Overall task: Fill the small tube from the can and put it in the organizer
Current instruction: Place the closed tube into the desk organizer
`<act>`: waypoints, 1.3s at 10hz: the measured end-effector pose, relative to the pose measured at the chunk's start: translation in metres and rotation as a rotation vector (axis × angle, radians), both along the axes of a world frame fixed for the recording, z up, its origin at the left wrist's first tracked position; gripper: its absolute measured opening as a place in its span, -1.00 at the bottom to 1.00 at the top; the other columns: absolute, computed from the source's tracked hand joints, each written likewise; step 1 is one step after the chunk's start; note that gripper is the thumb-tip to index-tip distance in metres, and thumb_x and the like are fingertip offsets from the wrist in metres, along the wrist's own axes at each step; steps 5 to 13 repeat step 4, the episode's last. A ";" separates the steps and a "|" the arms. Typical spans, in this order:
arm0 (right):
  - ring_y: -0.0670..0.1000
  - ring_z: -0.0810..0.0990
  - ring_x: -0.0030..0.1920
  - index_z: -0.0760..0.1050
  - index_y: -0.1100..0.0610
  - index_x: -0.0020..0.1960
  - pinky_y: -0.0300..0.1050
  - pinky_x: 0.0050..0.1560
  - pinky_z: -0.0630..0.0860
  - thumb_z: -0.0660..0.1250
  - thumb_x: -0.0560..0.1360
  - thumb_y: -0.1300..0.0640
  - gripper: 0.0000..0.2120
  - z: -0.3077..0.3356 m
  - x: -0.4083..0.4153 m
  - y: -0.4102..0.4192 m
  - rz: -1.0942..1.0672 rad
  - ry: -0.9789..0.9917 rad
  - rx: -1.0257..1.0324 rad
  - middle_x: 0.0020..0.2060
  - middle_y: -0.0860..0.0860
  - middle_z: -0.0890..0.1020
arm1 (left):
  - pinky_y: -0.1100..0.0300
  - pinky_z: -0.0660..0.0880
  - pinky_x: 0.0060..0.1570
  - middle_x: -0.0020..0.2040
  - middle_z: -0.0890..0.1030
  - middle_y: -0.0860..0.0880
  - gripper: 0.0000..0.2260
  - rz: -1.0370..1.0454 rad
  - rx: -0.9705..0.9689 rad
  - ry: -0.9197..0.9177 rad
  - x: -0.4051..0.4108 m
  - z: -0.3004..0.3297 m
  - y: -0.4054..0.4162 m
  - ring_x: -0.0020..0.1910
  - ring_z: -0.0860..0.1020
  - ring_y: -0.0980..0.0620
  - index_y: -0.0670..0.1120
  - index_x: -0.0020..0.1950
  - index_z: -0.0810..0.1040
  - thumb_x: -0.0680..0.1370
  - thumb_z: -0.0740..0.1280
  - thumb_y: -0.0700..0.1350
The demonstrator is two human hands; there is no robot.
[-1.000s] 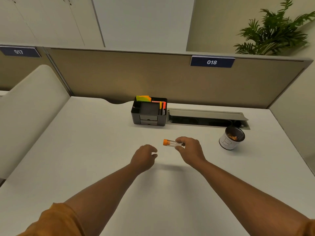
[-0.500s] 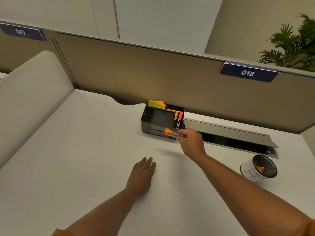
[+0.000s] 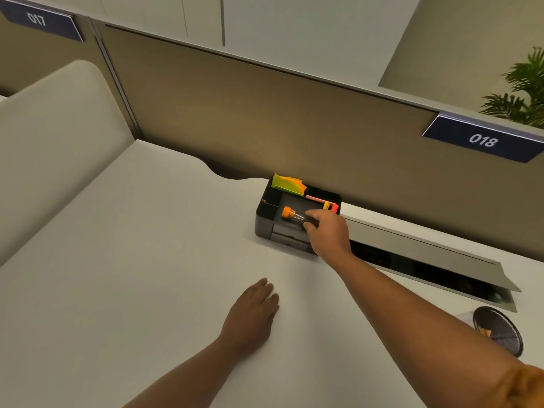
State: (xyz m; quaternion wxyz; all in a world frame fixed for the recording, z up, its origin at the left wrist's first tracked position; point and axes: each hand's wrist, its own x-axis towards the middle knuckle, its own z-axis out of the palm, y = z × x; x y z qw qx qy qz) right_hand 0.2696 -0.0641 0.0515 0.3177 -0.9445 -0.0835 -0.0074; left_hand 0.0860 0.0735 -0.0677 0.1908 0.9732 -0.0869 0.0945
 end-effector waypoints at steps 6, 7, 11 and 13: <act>0.12 0.55 0.26 0.51 0.15 0.36 -0.06 0.22 0.44 0.43 0.52 0.24 -0.59 -0.002 -0.006 -0.005 -0.009 0.026 0.051 0.26 0.09 0.61 | 0.06 0.60 0.12 0.15 0.70 -0.09 -0.77 0.001 -0.004 0.025 0.002 0.005 0.002 0.23 0.63 -0.14 -0.11 0.08 0.70 0.44 0.54 -0.14; 0.12 0.55 0.26 0.51 0.15 0.36 -0.06 0.22 0.44 0.43 0.52 0.24 -0.59 -0.002 -0.006 -0.005 -0.009 0.026 0.051 0.26 0.09 0.61 | 0.06 0.60 0.12 0.15 0.70 -0.09 -0.77 0.001 -0.004 0.025 0.002 0.005 0.002 0.23 0.63 -0.14 -0.11 0.08 0.70 0.44 0.54 -0.14; 0.12 0.55 0.26 0.51 0.15 0.36 -0.06 0.22 0.44 0.43 0.52 0.24 -0.59 -0.002 -0.006 -0.005 -0.009 0.026 0.051 0.26 0.09 0.61 | 0.06 0.60 0.12 0.15 0.70 -0.09 -0.77 0.001 -0.004 0.025 0.002 0.005 0.002 0.23 0.63 -0.14 -0.11 0.08 0.70 0.44 0.54 -0.14; 0.12 0.55 0.26 0.51 0.15 0.36 -0.06 0.22 0.44 0.43 0.52 0.24 -0.59 -0.002 -0.006 -0.005 -0.009 0.026 0.051 0.26 0.09 0.61 | 0.06 0.60 0.12 0.15 0.70 -0.09 -0.77 0.001 -0.004 0.025 0.002 0.005 0.002 0.23 0.63 -0.14 -0.11 0.08 0.70 0.44 0.54 -0.14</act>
